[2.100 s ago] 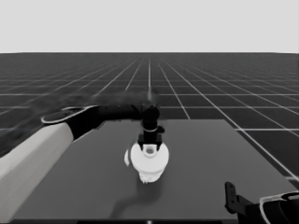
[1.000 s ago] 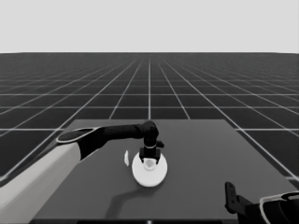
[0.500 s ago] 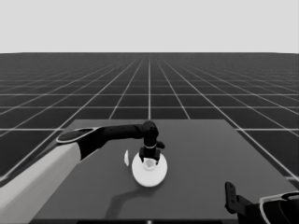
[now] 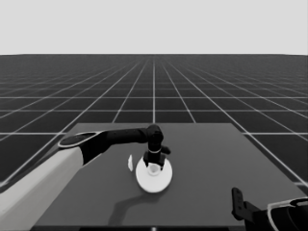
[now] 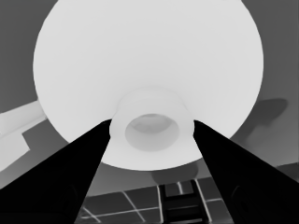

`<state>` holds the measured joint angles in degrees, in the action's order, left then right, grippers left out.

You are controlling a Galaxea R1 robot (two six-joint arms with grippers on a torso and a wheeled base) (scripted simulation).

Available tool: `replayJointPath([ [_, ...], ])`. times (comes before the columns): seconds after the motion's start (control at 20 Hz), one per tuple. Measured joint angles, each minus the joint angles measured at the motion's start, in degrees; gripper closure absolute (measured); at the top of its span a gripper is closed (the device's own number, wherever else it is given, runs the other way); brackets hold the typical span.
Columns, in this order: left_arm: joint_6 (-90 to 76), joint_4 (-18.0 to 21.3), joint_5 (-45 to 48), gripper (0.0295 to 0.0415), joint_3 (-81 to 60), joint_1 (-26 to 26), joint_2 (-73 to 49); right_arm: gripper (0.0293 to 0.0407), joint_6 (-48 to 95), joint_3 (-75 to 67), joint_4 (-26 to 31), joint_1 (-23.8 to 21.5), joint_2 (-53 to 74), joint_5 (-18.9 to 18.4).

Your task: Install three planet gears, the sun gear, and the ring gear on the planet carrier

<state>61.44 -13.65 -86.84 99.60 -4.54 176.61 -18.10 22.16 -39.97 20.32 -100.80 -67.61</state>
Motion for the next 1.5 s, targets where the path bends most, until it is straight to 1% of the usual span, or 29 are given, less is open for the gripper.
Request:
replayJointPath([
  [1.35,-13.5,0.0,0.0,0.0363,0.0,0.0,0.0,0.0315,0.0,0.0,0.0,0.0,0.0,0.0],
  [1.4,-13.8,0.0,0.0,0.0337,0.0,-0.1,0.0,0.0315,0.0,0.0,0.0,0.0,0.0,0.0],
  [1.45,-14.0,0.0,0.0,0.0329,0.0,-0.1,0.0,0.0315,0.0,0.0,0.0,0.0,0.0,0.0],
  [1.5,-14.1,0.0,0.0,0.0327,0.0,-0.2,0.0,0.0315,0.0,0.0,0.0,0.0,0.0,0.0],
])
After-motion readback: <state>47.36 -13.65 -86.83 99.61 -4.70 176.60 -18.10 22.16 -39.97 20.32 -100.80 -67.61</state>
